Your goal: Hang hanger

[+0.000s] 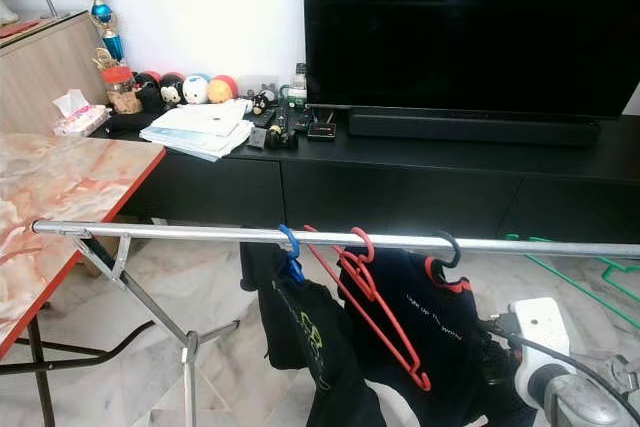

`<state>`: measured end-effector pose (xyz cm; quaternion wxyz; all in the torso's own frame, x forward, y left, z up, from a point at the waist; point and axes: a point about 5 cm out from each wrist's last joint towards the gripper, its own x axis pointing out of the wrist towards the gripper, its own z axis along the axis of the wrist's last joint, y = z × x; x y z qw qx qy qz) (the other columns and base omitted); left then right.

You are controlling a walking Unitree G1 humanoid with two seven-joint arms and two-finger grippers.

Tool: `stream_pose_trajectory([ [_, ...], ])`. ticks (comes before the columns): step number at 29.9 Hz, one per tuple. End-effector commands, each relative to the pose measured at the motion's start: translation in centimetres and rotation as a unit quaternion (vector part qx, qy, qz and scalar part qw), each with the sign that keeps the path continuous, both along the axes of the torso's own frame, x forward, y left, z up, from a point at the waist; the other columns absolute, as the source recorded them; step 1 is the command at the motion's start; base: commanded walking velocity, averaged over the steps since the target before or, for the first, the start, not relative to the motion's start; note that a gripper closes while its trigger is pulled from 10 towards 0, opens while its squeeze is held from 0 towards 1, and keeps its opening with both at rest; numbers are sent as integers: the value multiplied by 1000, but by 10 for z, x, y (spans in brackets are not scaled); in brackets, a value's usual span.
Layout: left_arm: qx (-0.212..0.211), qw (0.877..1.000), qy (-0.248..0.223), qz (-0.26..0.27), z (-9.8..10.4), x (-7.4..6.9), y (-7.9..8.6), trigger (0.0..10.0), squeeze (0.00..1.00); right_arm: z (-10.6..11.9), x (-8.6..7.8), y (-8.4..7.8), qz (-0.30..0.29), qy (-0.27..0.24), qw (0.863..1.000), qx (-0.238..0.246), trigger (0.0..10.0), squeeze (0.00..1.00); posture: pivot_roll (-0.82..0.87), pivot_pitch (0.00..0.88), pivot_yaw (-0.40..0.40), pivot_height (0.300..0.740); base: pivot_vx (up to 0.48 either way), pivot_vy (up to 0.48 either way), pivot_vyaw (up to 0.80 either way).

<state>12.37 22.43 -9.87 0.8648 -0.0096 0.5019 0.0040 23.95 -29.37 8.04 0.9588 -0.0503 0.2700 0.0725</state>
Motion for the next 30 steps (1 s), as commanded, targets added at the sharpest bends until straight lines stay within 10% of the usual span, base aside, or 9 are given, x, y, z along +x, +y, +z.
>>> stream_pose_trajectory([
  [1,3,1000,7,3,0,-2,4,10000,0,-2,4,8,23,-4,1000,16,10000,0,-45,0,37,740,0,0,0],
  [30,0,1000,3,10,0,-1,2,10000,0,-13,64,34,37,-31,998,-50,10000,0,-28,3,43,740,0,0,0],
])
